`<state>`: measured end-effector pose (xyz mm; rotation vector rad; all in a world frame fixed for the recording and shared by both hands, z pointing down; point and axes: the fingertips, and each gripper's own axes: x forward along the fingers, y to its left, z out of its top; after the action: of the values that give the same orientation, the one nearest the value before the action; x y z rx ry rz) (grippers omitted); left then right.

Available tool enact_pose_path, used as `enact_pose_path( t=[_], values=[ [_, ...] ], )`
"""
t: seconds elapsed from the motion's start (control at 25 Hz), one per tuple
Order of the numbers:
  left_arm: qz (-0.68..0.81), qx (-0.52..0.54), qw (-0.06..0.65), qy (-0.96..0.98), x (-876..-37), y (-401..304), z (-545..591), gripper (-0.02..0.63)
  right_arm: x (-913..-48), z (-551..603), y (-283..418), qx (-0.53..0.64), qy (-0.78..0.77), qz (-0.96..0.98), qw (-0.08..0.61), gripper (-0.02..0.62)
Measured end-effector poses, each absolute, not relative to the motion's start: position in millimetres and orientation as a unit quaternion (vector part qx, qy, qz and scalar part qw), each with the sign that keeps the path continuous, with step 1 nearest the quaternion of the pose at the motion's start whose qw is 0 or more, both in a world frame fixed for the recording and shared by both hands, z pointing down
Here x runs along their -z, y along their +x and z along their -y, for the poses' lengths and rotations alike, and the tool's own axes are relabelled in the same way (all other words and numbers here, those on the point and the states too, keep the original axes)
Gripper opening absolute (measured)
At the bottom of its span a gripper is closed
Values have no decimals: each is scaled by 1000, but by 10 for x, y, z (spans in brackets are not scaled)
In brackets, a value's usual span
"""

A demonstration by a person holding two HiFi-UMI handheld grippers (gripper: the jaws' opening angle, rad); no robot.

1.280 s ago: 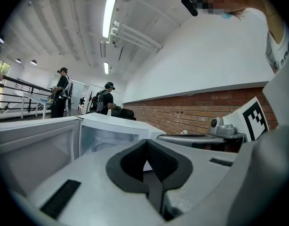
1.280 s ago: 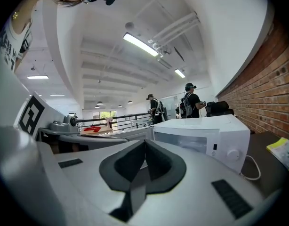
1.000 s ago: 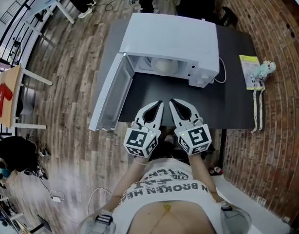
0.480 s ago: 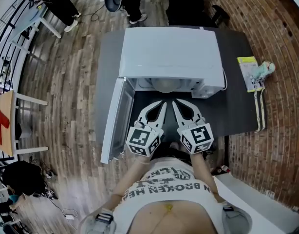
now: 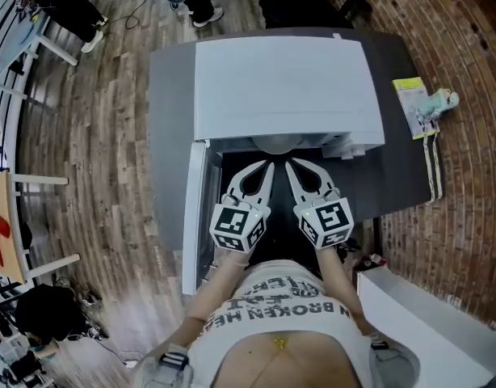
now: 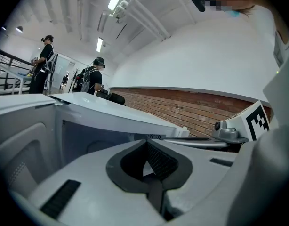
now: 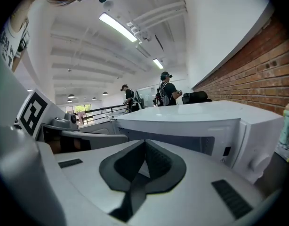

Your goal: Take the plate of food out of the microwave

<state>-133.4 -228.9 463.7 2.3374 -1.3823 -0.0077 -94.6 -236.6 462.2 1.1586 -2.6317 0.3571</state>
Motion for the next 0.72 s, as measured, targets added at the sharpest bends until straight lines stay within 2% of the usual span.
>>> enact_pose_path(
  t=[0.72],
  values=[
    [536, -78, 255, 801, -5403, -1307, 2687, 6, -5384, 2905, -691, -131, 375, 894, 206, 8]
  ],
)
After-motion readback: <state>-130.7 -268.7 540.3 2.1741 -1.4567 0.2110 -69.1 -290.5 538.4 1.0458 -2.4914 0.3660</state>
